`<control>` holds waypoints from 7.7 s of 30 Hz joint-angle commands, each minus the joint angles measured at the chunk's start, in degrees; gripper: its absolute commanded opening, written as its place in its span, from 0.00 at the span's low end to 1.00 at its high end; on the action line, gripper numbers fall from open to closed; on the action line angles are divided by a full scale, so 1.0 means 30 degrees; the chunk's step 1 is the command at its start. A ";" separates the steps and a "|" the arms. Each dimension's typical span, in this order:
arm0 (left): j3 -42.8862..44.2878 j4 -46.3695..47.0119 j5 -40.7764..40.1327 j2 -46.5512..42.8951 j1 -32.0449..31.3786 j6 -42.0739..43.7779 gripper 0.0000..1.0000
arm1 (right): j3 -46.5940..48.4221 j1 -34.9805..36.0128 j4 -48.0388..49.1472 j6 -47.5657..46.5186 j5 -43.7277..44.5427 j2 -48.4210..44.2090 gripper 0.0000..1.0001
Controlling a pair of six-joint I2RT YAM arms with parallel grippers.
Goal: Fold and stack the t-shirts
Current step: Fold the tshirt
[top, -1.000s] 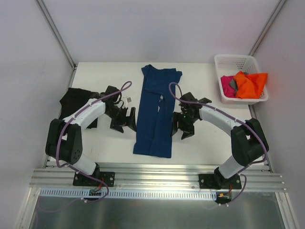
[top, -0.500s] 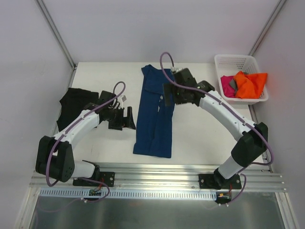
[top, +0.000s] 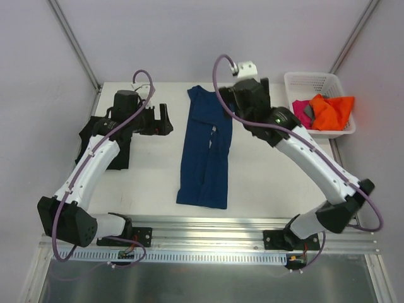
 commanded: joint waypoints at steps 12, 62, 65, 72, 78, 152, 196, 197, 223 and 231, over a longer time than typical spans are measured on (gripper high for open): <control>-0.6622 0.0113 -0.1133 -0.1250 0.2111 -0.3919 0.82 | -1.4977 -0.5243 -0.5846 0.7928 -0.9011 -0.5851 0.91; -1.3537 0.4391 0.6516 -0.0576 -0.2190 -0.8607 0.61 | -2.0607 -0.2111 0.1773 1.8126 -1.9828 -0.0816 0.72; -1.3772 0.4538 0.6516 -0.0635 -0.2307 -0.8753 0.60 | -2.0666 -0.1642 0.2885 1.8272 -1.9828 -0.0375 0.69; -1.3831 0.4889 0.6604 -0.0664 -0.2542 -0.9017 0.55 | -2.0403 -0.1083 0.3649 1.8361 -1.9477 -0.0345 0.64; -1.3948 0.5094 0.6633 -0.0548 -0.2542 -0.9135 0.51 | -2.0110 -0.0849 0.3941 1.8302 -1.9536 0.0153 0.58; -0.3433 0.4332 0.6253 0.3377 -0.1811 -0.4946 0.00 | -1.1469 -0.6912 0.1362 1.0275 -1.7162 -0.1665 0.00; 0.9840 0.5182 0.2970 1.6327 -0.0345 -0.2836 0.00 | -0.1536 -0.9667 0.6344 0.8693 -1.8774 1.0994 0.01; 0.9899 0.5212 0.2942 1.6357 -0.0345 -0.2836 0.00 | -0.1507 -0.9667 0.6345 0.8693 -1.8803 1.1052 0.00; 0.8791 0.4392 0.1709 1.3197 -0.1048 -0.2777 0.99 | -0.0714 -0.9198 0.6081 0.9393 -1.9532 1.0057 0.68; 0.6474 0.3690 0.1449 1.0528 -0.1194 -0.2456 0.99 | -0.1535 -0.8321 0.6608 1.1622 -2.1058 1.1169 0.62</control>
